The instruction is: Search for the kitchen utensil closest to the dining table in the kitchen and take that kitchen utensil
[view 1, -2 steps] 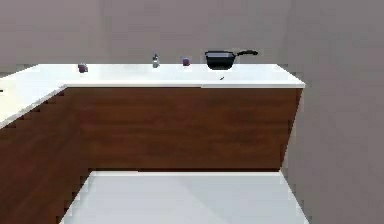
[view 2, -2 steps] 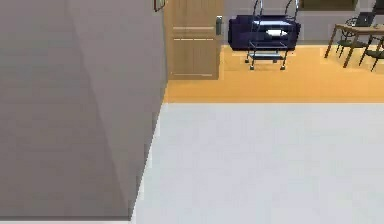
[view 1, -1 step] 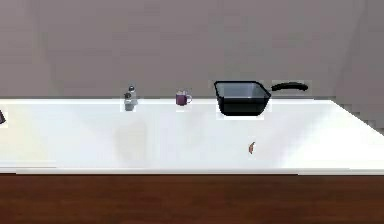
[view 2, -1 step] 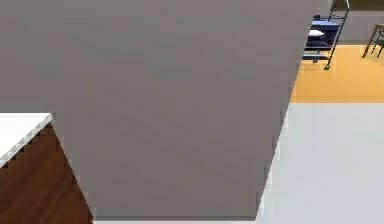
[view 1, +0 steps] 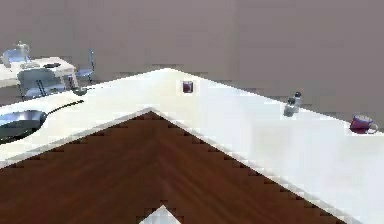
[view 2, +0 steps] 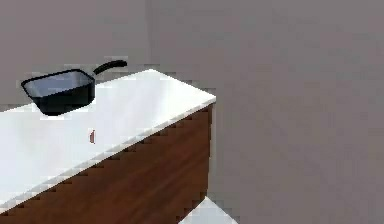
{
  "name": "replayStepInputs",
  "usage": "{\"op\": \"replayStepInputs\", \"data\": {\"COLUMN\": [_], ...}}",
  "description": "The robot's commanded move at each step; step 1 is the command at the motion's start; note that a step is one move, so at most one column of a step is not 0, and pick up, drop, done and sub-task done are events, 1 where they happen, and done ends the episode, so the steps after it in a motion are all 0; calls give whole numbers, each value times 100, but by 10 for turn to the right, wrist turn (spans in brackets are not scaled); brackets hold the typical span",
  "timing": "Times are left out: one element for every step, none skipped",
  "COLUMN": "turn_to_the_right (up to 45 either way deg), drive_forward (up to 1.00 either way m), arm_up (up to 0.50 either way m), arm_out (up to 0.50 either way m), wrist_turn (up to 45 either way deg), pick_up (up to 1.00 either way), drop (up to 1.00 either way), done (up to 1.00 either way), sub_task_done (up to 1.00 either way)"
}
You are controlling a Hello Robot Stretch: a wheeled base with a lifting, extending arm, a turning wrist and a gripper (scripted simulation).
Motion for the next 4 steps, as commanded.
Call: {"op": "replayStepInputs", "data": {"turn_to_the_right": [-450,-450,-300,0], "drive_forward": [0,0,0,75], "arm_up": [0,0,0,0], "arm_out": [0,0,0,0], "wrist_turn": [0,0,0,0], "pick_up": [0,0,0,0], "drop": [0,0,0,0], "done": [0,0,0,0], "sub_task_done": [0,0,0,0]}}
